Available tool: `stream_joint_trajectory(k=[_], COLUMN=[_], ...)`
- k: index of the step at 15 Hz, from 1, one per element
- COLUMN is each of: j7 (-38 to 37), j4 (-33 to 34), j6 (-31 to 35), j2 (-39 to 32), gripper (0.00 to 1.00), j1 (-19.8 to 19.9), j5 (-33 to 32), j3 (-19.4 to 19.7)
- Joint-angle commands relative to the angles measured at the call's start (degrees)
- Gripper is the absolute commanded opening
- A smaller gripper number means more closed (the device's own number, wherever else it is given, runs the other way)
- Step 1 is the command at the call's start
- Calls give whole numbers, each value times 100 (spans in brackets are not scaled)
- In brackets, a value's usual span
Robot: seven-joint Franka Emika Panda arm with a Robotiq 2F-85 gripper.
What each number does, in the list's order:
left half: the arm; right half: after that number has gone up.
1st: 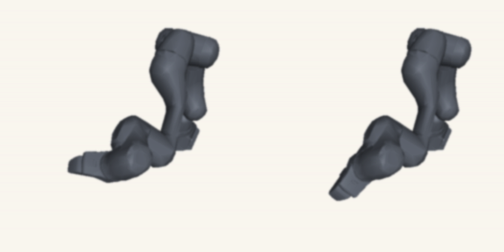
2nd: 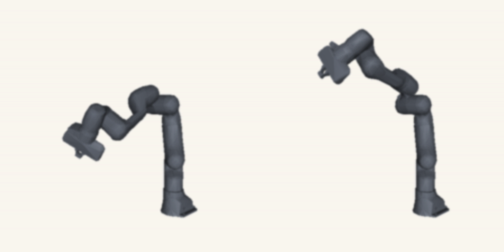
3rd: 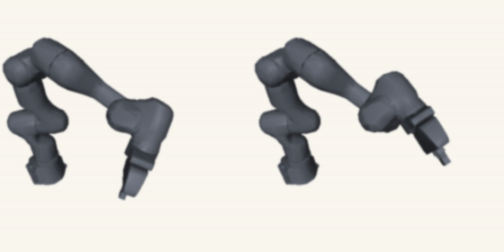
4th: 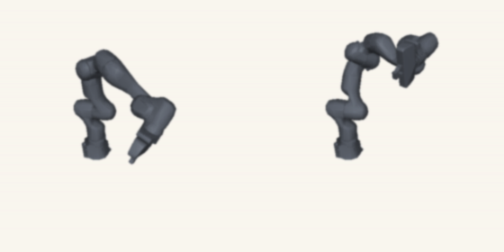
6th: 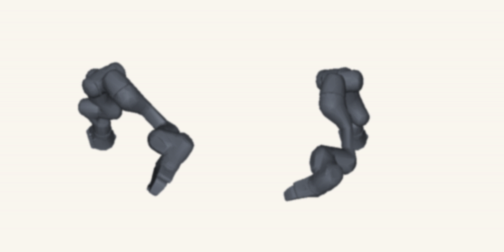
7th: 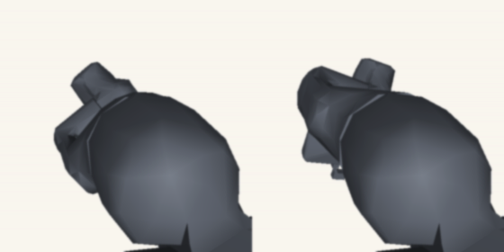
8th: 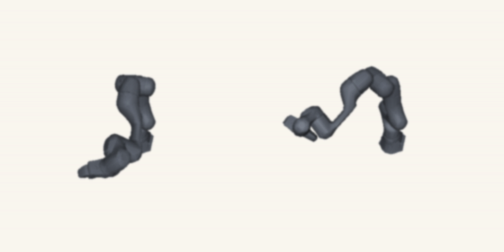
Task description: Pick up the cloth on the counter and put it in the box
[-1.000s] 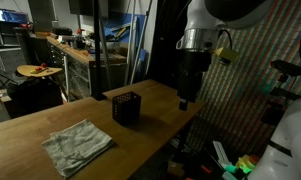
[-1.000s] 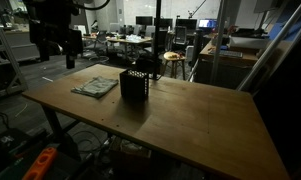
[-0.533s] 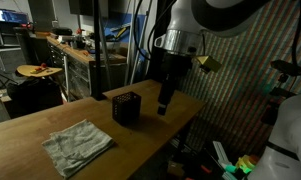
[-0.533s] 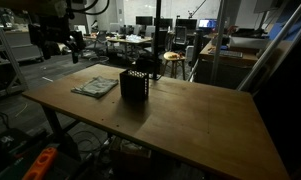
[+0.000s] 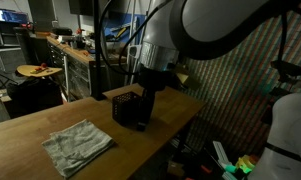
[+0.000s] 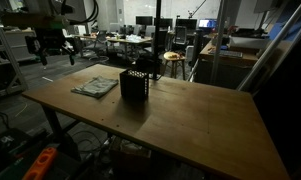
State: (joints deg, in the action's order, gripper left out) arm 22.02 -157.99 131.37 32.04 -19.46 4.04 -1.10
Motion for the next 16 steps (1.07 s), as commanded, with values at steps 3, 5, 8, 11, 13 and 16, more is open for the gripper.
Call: stream_joint_trajectory(k=[3,5,8,11,13,16], j7=[213,261,366,396,395,354], j4=[96,221,571,1063,1445,2032], j6=[752,927,1092,1089,1056,1005], j2=[-503,-762,-1249,-1719,-2061,-2579], gripper=[100,100,100,100,100,100], j1=[-156,-128,-45,74,156,279], j5=[-73,-117,-121,-108,-85,-110], j3=[-302,-315,-259,-272,-309,-398])
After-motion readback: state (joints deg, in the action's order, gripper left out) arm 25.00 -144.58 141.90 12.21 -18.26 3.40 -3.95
